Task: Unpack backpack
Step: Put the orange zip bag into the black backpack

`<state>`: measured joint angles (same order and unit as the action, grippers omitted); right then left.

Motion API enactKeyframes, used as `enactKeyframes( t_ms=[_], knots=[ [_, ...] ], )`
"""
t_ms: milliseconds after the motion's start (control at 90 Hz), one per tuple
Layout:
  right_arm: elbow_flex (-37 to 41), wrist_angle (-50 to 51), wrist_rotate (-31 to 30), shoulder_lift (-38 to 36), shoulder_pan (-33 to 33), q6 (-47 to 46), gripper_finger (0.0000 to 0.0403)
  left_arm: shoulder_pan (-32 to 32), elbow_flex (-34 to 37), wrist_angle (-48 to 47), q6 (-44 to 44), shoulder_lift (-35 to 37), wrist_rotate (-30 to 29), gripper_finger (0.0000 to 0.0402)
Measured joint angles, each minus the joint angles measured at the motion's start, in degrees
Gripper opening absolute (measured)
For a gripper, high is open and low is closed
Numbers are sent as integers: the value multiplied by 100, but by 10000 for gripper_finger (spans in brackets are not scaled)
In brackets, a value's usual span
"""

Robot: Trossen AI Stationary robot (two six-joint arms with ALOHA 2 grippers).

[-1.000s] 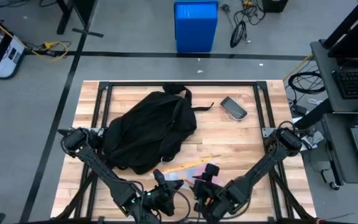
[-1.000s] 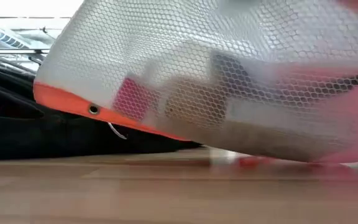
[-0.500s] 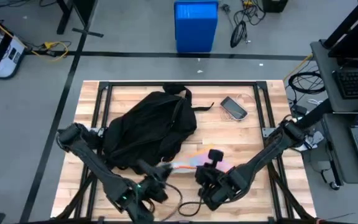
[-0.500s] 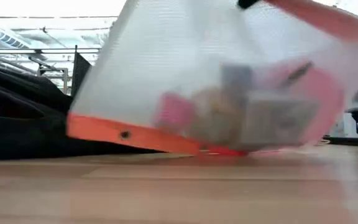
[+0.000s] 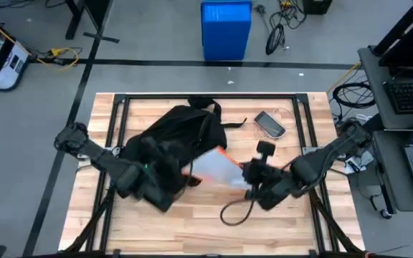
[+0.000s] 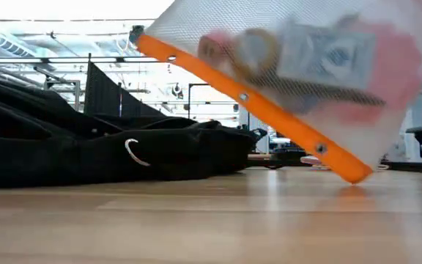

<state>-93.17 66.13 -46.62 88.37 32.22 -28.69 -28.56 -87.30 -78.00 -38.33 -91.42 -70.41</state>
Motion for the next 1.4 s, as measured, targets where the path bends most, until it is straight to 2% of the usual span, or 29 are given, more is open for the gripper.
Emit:
enactKeyframes(
  t_ms=[100, 244, 356, 478, 600, 733, 856, 967, 1033, 1167, 1400],
  knots=[
    [0, 6, -19, -160, -83, 140, 0, 630, 123, -292, -230, 2, 394, 164],
    [0, 155, 37, -228, -117, 237, 0, 1643, 492, -216, -234, 2, 1516, 164],
    [0, 388, 143, -270, -115, 124, 0, 2283, 926, 387, 41, 2, 2174, 164],
    [0, 679, 236, -279, -115, -89, 0, 2856, 1341, 1288, 893, -2, 2832, 164],
    [0, 925, 354, -287, -114, -231, 0, 3326, 1643, 1799, 1464, -2, 2845, 164],
    [0, 1102, 368, -374, -110, -327, 0, 3824, 1825, 1912, 1566, -2, 2806, 164],
    [0, 1163, 357, -534, -112, -322, 0, 4194, 2113, 2502, 2076, -2, 2830, 164],
    [0, 1205, 341, -668, -112, -321, 0, 4427, 2340, 3271, 2480, -2, 3494, 164],
    [-2, 1207, 305, -728, -122, -313, 0, 4453, 2416, 3622, 2529, -2, 3571, 164],
    [-4, 1206, 303, -773, -152, -279, 0, 4512, 2498, 3707, 2884, -2, 3071, 164],
    [-4, 1150, 311, -773, -244, -226, 0, 4765, 2529, 3604, 3111, -46, 3478, 161]
  ],
)
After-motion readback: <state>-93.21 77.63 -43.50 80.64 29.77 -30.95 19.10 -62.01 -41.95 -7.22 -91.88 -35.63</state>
